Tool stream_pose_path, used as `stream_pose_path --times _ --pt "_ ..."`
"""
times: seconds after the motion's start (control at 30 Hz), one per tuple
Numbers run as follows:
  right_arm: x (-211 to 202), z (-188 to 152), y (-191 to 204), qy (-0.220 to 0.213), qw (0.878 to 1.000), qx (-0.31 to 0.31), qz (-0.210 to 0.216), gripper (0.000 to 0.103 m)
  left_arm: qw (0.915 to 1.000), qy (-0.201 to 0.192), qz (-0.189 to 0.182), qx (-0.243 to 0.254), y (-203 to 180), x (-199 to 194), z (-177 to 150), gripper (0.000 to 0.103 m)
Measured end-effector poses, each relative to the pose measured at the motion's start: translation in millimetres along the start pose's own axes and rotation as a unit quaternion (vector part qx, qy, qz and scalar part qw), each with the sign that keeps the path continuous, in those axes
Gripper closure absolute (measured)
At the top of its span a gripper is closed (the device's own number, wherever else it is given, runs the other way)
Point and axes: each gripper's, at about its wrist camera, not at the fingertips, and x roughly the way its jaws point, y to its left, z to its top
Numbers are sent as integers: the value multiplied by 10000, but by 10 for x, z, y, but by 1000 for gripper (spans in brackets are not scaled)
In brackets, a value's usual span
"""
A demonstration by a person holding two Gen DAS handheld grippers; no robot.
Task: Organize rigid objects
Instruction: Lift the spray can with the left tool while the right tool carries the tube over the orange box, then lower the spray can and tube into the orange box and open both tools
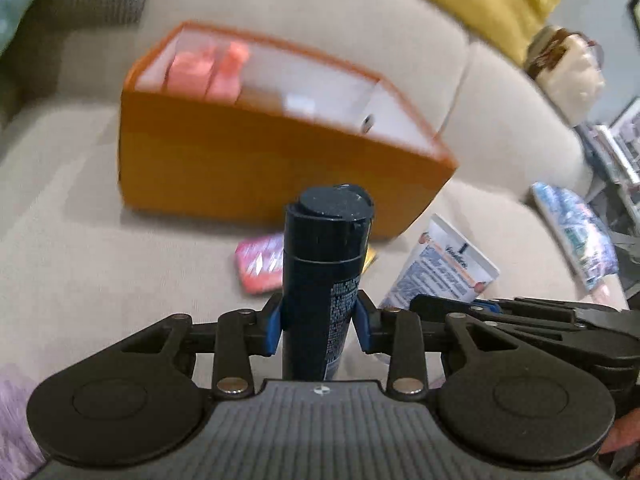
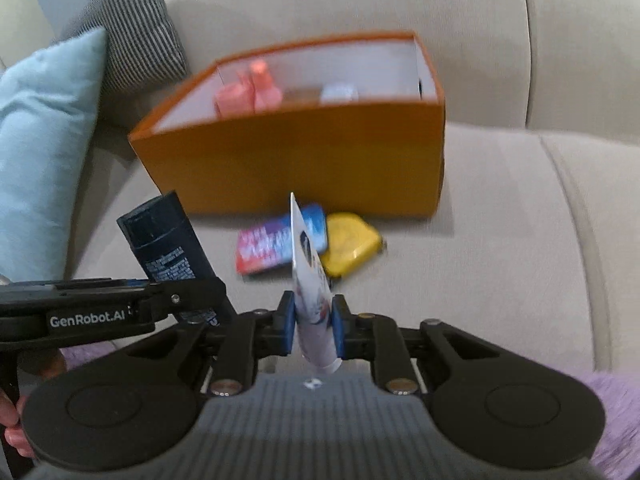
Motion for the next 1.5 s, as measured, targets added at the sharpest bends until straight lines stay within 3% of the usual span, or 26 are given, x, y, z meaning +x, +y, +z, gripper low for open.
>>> stream_pose_path --times 0.17,0.33,0.47,0.57,0.63,0.77,1.07,1.2,1.3,1.5 --pt "-297 360 0 -475 9980 -309 264 84 9983 -374 -220 393 -173 -258 417 62" --pt "-475 1001 9 -833 9922 -880 280 84 9924 -585 -330 1031 -364 -359 1110 62" --pt "-260 1525 -37 -608 9914 -1036 528 84 9889 -450 -224 1397 -415 -193 1567 62" --pt "113 1748 -101 -172 9932 -1044 477 84 9904 36 -270 1352 -320 171 1748 62" --pt "419 1808 -166 222 9942 -975 406 84 9908 390 -261 1270 -195 414 1747 62" --pt "860 1775 -277 745 9910 -1049 375 84 9905 705 -260 1155 -22 783 1727 63" --pt "1522 1727 -392 1658 9806 -901 522 84 9842 1494 -336 891 223 1442 1574 64" --pt "1629 1718 -416 1802 9779 -827 655 83 9832 1613 -491 706 346 1542 1545 64" --pt "1725 1786 -470 1795 9792 -720 617 83 9782 1946 -612 391 456 1675 1584 64" --pt "1891 1859 -591 1796 9819 -68 604 82 9682 2485 -291 -44 534 1924 1675 65"
